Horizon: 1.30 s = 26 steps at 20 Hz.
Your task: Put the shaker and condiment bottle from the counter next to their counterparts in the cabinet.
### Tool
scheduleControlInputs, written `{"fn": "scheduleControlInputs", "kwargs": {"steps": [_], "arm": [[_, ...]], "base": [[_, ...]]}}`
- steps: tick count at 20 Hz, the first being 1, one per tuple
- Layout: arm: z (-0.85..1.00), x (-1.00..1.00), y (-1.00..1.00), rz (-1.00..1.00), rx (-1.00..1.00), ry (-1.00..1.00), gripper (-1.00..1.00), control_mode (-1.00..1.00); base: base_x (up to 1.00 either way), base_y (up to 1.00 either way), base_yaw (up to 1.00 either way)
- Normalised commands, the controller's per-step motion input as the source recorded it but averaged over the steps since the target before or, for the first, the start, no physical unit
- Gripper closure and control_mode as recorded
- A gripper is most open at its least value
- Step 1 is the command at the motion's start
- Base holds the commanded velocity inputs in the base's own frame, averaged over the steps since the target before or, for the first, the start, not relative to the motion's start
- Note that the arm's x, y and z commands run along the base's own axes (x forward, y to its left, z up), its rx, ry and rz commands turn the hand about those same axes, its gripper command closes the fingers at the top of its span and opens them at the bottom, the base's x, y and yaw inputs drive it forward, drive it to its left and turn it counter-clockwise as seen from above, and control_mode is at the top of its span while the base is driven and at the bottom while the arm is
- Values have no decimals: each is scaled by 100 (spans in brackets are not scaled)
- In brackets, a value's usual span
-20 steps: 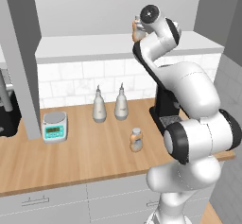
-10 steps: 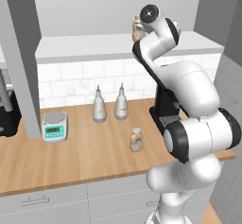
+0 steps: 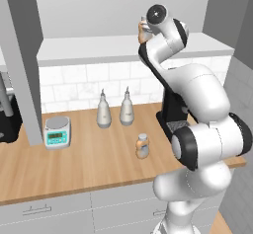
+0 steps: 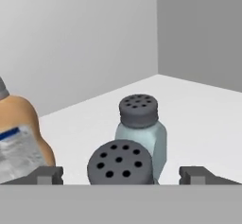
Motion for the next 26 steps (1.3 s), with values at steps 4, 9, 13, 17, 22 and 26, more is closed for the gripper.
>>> {"fn": "scheduleControlInputs", "kwargs": {"steps": [4, 9, 13, 17, 22, 26], "arm": [[0, -25, 2, 5, 0, 0, -100, -100], [0, -42, 14, 7, 0, 0, -100, -100], [0, -60, 10, 7, 0, 0, -100, -100], [0, -72, 14, 8, 0, 0, -100, -100], [-6, -79, 15, 10, 0, 0, -100, -100], [-44, -100, 22, 10, -2, -9, -100, -100]], "base": [[0, 0, 0], [0, 0, 0], [0, 0, 0], [0, 0, 0], [0, 0, 0], [0, 0, 0]]}}
